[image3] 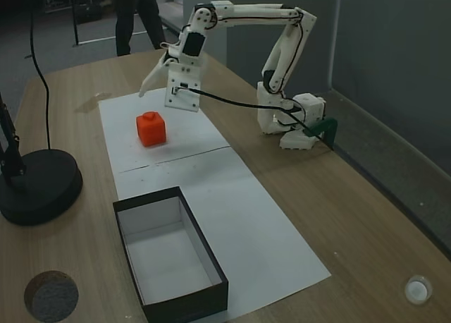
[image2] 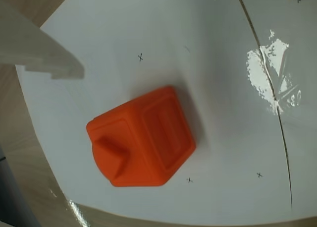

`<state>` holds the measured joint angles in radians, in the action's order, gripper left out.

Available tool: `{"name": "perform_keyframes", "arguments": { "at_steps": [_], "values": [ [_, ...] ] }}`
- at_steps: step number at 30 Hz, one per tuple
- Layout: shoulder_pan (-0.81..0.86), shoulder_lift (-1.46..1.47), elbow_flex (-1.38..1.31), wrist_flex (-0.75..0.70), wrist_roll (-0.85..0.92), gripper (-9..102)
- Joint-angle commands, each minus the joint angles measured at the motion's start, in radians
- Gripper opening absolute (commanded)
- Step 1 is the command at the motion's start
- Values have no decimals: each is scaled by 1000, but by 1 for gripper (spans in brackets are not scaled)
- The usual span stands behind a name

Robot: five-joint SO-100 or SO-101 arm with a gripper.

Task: Grab a orange square and put it in the box.

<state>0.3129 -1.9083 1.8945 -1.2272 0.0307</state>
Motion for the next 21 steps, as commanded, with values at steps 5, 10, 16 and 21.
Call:
{"name": "perform_keyframes", "arguments": {
  "at_steps": [5, 10, 16, 21],
  "values": [
    [74, 314, -387, -187, 46, 33],
    [74, 402, -449, -190, 54, 33],
    [66, 469, -449, -163, 54, 33],
    [63, 535, -451, -152, 54, 33]
  ]
}}
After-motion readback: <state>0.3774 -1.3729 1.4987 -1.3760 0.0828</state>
